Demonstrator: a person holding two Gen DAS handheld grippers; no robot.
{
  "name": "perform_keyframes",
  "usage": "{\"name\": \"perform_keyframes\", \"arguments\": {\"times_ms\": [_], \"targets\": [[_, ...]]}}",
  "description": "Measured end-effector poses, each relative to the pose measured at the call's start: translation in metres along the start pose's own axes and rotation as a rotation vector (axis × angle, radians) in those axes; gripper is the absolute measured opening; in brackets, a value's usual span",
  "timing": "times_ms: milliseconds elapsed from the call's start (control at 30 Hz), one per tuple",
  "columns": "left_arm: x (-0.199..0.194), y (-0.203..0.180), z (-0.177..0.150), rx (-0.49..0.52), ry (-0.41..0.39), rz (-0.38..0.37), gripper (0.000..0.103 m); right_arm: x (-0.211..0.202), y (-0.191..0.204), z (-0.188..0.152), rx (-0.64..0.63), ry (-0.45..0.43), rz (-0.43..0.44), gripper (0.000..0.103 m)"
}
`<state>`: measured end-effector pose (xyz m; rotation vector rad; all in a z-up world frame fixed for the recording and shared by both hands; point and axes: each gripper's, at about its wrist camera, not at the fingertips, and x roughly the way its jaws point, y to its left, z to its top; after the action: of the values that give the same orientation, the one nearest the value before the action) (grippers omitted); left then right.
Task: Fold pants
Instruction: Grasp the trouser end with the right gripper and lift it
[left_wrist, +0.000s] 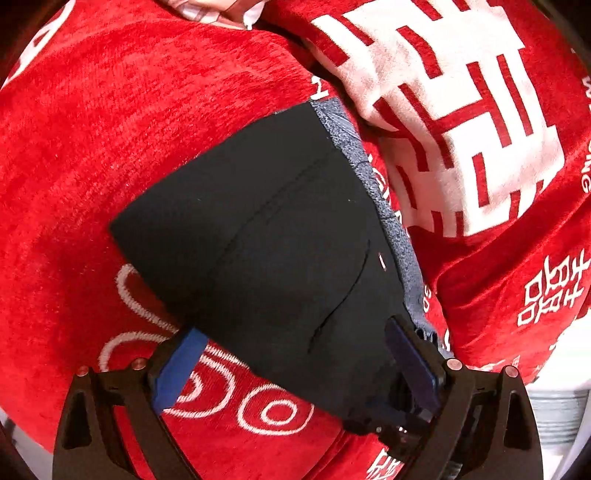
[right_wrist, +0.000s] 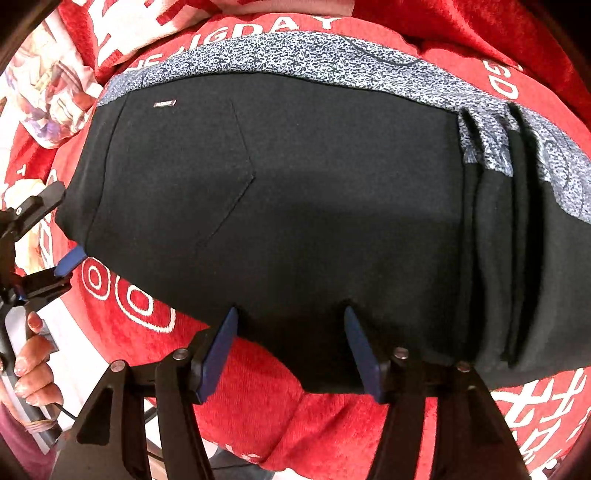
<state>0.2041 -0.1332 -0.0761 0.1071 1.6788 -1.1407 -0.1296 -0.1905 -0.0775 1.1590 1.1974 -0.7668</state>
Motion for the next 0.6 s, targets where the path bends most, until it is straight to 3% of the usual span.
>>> {"name": "perform_keyframes", "arguments": {"times_ms": [200,300,400,533,600], "targets": [[0.0,-0.004,0.002,-0.043,-0.021,-0.044,0.098,-0.001,-0.002,-0.002,0.004,0.005,0.002,0.065],[-0.008,-0.019,-0.001,0.008,-0.052,-0.081,0.098,-0.001,-0.003,0.002,0.003,0.003,0.009,0.065],[0.006,-0.012,0.002,-0.004,-0.04,-0.022,0.098,-0.004,-0.01,0.003,0.006,-0.002,0.02,0.065],[0.012,-0.005,0.007,-0.061,-0.065,-0.003,0.098,-0.016,-0.01,0.004,-0.003,-0.008,0.031,0.065],[0.017,-0.015,0.007,-0.027,-0.066,0.076,0.093,-0.032,-0.009,0.01,-0.01,-0.033,0.049,0.065]]}}
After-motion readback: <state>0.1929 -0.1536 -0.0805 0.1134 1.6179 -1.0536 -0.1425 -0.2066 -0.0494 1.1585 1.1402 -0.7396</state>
